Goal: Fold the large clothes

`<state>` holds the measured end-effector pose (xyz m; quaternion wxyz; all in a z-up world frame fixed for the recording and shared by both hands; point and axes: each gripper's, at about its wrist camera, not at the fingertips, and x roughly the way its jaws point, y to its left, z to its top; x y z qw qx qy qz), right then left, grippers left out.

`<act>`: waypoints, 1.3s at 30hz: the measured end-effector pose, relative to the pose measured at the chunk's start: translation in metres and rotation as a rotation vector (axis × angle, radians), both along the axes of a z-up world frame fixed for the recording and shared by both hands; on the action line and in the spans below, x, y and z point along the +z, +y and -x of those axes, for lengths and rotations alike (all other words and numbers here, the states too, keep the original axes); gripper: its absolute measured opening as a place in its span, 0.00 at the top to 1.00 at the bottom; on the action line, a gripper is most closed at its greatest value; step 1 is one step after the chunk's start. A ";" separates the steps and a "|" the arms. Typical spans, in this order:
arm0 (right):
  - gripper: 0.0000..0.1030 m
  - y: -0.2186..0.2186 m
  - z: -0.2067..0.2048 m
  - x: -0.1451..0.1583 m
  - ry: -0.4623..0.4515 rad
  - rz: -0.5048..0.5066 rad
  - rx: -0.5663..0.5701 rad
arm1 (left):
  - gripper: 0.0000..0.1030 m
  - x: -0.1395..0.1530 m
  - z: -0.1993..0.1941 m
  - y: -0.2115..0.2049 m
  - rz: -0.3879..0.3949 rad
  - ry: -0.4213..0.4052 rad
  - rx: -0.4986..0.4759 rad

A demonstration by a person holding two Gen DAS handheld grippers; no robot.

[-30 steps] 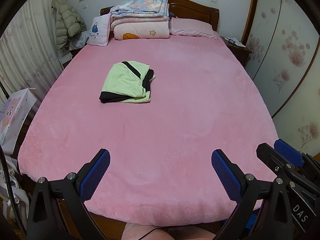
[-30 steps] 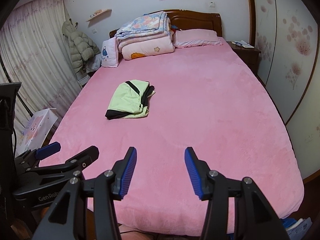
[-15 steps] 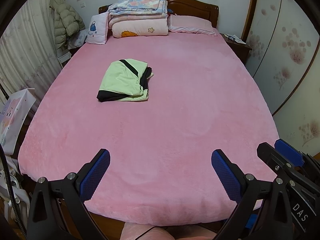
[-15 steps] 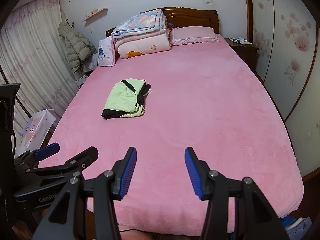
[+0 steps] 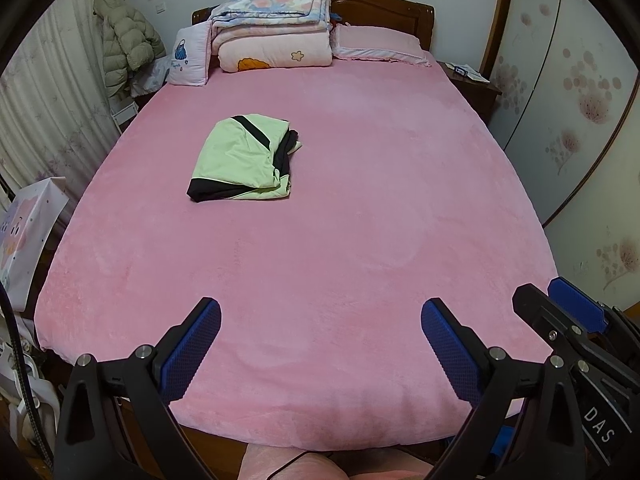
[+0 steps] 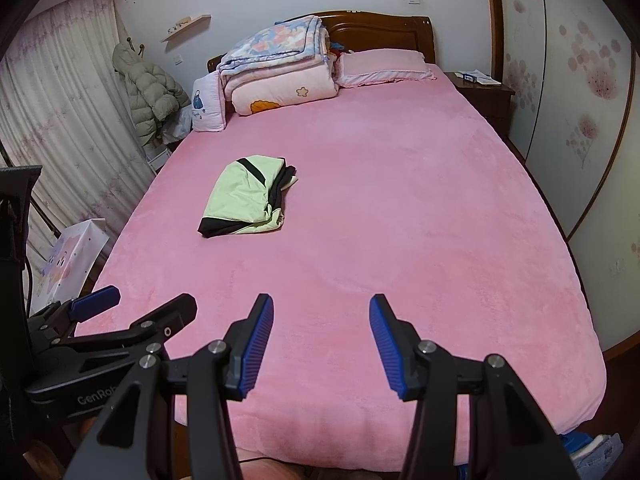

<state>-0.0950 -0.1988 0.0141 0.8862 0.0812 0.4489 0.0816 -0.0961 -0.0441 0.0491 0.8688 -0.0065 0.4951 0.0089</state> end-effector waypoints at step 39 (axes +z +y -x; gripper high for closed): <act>0.51 0.002 -0.002 0.000 0.003 0.005 0.008 | 0.04 -0.004 0.000 0.001 0.003 0.007 0.007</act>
